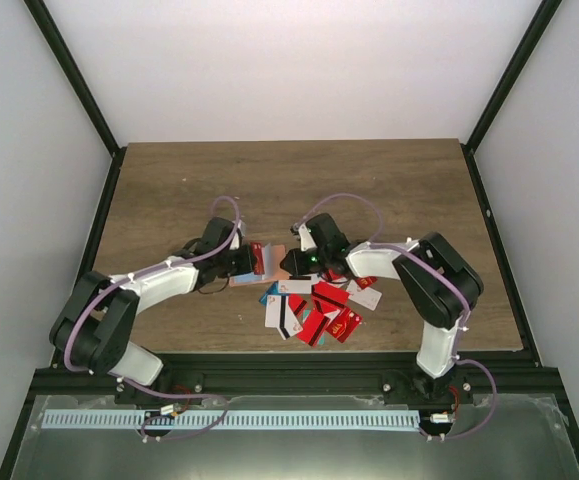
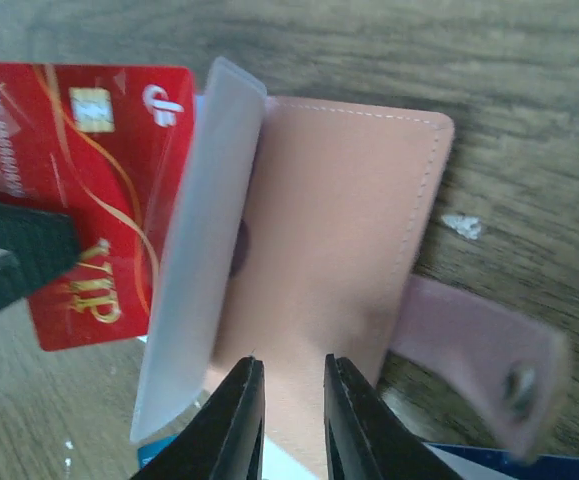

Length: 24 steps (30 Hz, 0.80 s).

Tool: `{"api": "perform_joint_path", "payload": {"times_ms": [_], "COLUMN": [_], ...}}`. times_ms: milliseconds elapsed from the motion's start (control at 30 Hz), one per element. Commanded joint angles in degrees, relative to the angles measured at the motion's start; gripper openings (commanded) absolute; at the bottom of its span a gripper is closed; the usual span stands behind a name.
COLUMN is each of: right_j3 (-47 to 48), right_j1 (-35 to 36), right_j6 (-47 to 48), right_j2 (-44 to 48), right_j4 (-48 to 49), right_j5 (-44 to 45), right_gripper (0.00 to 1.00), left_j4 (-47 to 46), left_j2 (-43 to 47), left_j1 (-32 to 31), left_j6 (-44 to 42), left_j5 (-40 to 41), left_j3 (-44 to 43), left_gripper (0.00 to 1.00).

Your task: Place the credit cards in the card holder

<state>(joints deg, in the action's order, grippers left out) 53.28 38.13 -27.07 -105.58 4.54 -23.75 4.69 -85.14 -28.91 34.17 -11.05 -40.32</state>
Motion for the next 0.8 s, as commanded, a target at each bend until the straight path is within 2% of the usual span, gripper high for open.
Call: {"api": "perform_joint_path", "payload": {"times_ms": [0,167,400,500,633,767], "right_j3": [-0.19,-0.55,-1.47,-2.16,-1.08,0.67], "right_j1": [0.2,0.1,-1.76,-2.91,-3.24,-3.28], "right_j6": [-0.74,-2.0,-7.33,-10.16,-11.22,-10.45], "right_j2": [4.98,8.56,9.59,7.1,1.24,-4.05], "right_j4": [-0.66,1.23,12.34,19.54,24.13,24.75], "right_j5": [1.2,-0.42,-12.35,-18.91,-23.99,-24.74], "right_gripper": [0.2,0.21,0.24,0.25,0.25,0.25], "left_j4": [-2.58,-2.26,-3.88,-5.42,-7.62,-8.92], "left_j2": [-1.45,-4.01,-5.2,-5.75,-7.55,-8.6], "left_j1": [-1.24,-1.68,-1.68,-1.53,-0.92,-0.54], "left_j6": [-0.28,-1.24,-2.95,-3.2,-3.52,-3.41], "left_j5": [-1.42,-1.26,-2.25,-3.11,-4.22,-4.81], "left_j3": [-3.3,-4.55,-4.55,-4.01,-3.5,-2.84], "left_gripper": [0.04,0.04,0.04,0.04,0.04,0.04]}}
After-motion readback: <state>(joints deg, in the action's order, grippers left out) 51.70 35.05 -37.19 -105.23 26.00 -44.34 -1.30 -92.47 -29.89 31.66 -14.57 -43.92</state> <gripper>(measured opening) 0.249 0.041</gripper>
